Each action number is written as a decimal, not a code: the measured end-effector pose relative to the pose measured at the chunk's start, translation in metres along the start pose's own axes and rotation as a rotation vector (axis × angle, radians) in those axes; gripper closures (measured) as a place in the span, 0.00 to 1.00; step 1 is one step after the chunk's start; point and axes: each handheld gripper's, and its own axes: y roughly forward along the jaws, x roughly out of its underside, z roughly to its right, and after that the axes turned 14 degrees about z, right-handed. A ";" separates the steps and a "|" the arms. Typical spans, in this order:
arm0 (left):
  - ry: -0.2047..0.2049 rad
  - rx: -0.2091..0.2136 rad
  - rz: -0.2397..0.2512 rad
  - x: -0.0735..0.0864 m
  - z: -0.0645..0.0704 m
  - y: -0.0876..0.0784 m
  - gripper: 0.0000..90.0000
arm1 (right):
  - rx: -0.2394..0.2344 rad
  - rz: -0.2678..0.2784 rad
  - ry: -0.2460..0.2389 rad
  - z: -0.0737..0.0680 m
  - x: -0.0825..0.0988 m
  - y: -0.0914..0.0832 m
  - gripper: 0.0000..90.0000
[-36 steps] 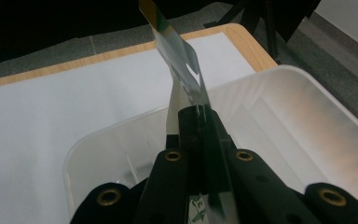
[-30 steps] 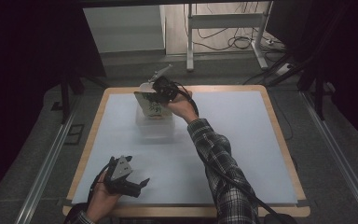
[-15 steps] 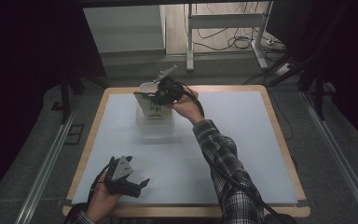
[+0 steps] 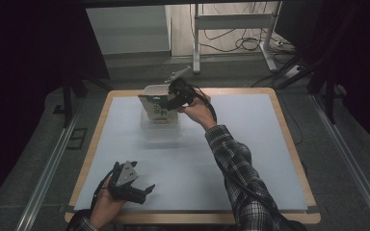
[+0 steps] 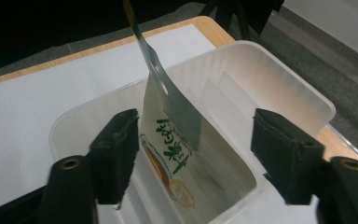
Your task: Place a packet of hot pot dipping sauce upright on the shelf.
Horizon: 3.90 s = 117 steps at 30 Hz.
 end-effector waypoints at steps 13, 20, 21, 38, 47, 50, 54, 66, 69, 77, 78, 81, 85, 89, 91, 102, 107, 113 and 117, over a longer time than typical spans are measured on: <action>0.000 -0.002 -0.002 0.000 0.000 0.000 0.00 | -0.023 0.002 0.045 0.003 0.010 -0.016 0.14; 0.000 -0.001 -0.005 0.000 0.000 0.000 0.00 | -0.033 0.022 0.058 0.002 0.014 -0.027 0.10; -0.002 -0.001 -0.005 0.000 0.000 0.000 0.00 | -0.034 0.020 0.064 0.001 0.015 -0.029 0.09; 0.002 -0.004 -0.004 0.000 0.000 0.001 0.00 | -0.041 0.038 0.073 -0.010 0.030 -0.052 0.01; 0.002 -0.005 -0.006 0.000 0.000 0.001 0.00 | -0.048 0.048 0.121 -0.016 0.039 -0.062 0.00; 0.003 -0.004 -0.007 0.000 0.000 0.001 0.00 | -0.048 0.041 0.120 -0.019 0.042 -0.064 0.00; 0.004 -0.003 -0.009 0.000 0.000 0.001 0.00 | -0.046 0.045 0.131 -0.022 0.048 -0.069 0.00; 0.004 -0.001 -0.013 0.001 0.000 0.002 0.00 | -0.014 0.037 0.114 -0.038 0.066 -0.083 0.00; 0.006 -0.001 -0.014 0.001 0.000 0.002 0.00 | -0.013 0.043 0.120 -0.039 0.070 -0.088 0.00; 0.006 0.004 -0.015 0.001 0.001 0.002 0.00 | -0.005 0.054 0.114 -0.042 0.082 -0.105 0.00; 0.007 0.004 -0.017 0.001 0.001 0.002 0.00 | -0.001 0.056 0.115 -0.043 0.084 -0.107 0.00; 0.003 0.003 -0.013 0.001 0.001 0.002 0.00 | 0.010 0.072 0.119 -0.044 0.089 -0.115 0.00; 0.005 0.003 -0.015 0.001 0.001 0.002 0.00 | 0.017 0.084 0.130 -0.044 0.095 -0.124 0.00; 0.004 0.005 -0.015 0.001 0.001 0.002 0.00 | 0.023 0.088 0.133 -0.044 0.098 -0.133 0.00; 0.005 0.005 -0.014 0.001 0.001 0.002 0.00 | 0.026 0.087 0.134 -0.045 0.101 -0.137 0.00; 0.006 0.004 -0.010 0.001 0.001 0.002 0.00 | 0.044 0.084 0.127 -0.053 0.116 -0.158 0.00; 0.007 0.004 -0.010 0.001 0.001 0.002 0.00 | 0.060 0.086 0.123 -0.058 0.124 -0.171 0.00; 0.009 0.004 -0.009 0.001 0.001 0.002 0.00 | 0.086 0.086 0.133 -0.062 0.137 -0.187 0.00; 0.011 0.007 -0.011 0.001 0.002 0.002 0.00 | 0.097 0.092 0.146 -0.065 0.146 -0.196 0.00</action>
